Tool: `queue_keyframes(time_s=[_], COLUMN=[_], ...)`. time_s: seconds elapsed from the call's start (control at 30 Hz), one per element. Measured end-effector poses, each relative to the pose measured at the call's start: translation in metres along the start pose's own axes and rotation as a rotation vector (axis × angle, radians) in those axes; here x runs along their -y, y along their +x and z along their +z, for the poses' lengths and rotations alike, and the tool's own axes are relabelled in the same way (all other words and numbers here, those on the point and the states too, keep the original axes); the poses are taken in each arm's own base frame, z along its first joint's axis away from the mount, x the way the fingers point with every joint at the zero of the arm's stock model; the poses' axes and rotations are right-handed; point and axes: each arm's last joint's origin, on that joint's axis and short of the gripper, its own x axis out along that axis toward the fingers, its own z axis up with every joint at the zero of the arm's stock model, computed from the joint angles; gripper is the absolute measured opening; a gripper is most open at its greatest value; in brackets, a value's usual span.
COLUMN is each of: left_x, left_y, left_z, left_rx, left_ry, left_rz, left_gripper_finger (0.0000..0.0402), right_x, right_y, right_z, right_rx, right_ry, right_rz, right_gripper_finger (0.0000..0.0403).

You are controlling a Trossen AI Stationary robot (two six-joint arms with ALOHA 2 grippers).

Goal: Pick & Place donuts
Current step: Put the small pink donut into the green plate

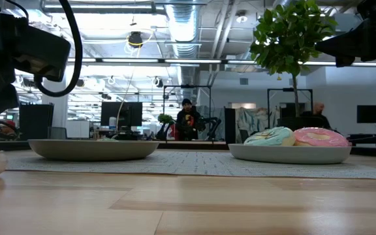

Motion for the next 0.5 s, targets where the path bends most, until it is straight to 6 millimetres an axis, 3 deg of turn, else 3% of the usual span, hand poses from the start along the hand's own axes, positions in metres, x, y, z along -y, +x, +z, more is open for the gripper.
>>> queue_keyframes(time_s=[0.23, 0.5], left_x=[-0.0002, -0.0005], left_y=[-0.0007, -0.0037], left_z=[0.0001, 0.0006], left_rx=[0.001, 0.009], left_ry=[0.004, 0.007], left_rz=[-0.003, -0.009], left_gripper_finger=[0.0061, 0.0051], right_x=[0.0, 0.0], right_y=[0.0, 0.0], right_z=[0.0, -0.0002], right_rx=[0.0, -0.002], right_ry=[0.0, -0.001], right_rz=[0.0, 0.0], right_gripper_finger=[0.0001, 0.0001])
